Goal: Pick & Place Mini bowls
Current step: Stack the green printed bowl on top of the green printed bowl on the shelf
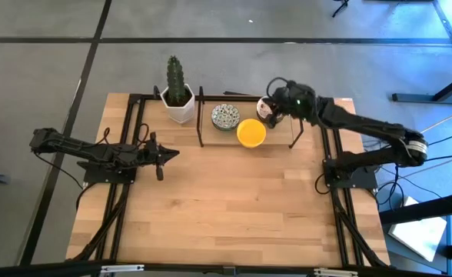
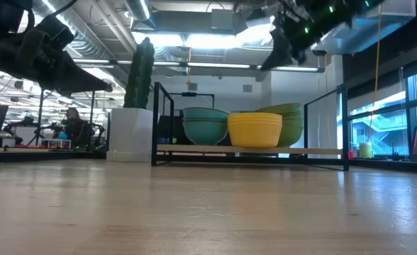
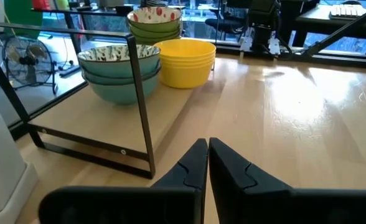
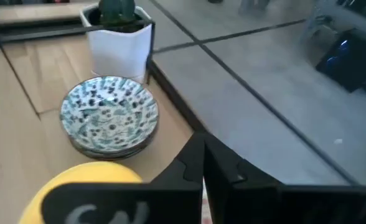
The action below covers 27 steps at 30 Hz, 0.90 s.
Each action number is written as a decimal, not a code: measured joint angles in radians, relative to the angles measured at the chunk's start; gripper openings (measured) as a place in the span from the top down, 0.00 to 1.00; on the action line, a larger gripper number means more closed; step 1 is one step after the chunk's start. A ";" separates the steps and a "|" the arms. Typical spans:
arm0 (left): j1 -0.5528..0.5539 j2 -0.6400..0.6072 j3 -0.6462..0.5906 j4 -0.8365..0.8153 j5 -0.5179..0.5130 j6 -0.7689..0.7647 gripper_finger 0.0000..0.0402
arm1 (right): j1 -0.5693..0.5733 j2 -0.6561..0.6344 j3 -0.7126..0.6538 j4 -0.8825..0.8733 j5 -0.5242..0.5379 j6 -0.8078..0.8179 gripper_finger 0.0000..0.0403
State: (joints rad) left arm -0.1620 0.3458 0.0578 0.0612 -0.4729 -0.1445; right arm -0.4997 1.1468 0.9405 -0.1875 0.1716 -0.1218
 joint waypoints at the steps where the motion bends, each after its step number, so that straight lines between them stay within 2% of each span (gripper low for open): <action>1: 0.000 0.000 0.000 0.000 -0.002 0.000 0.97 | 0.000 -0.008 -0.047 0.050 -0.006 0.027 0.99; 4: 0.000 0.000 0.000 0.011 -0.004 0.000 0.98 | 0.003 -0.016 -0.176 0.217 0.007 0.092 0.99; 8: 0.000 0.000 0.000 0.025 -0.007 0.000 0.98 | 0.006 -0.016 -0.298 0.383 0.099 0.143 0.99; 17: 0.000 0.000 0.000 0.025 -0.026 0.001 0.97 | 0.038 -0.016 -0.380 0.428 0.110 0.175 1.00; 23: 0.000 0.000 0.000 0.025 -0.050 0.000 0.99 | 0.082 -0.016 -0.403 0.432 0.201 0.189 0.99; 27: 0.000 0.000 0.000 0.025 -0.050 0.000 0.99 | 0.084 -0.016 -0.406 0.424 0.204 0.189 1.00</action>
State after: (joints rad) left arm -0.1619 0.3458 0.0578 0.0861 -0.5224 -0.1443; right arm -0.4152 1.1313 0.5343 0.2369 0.3752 0.0668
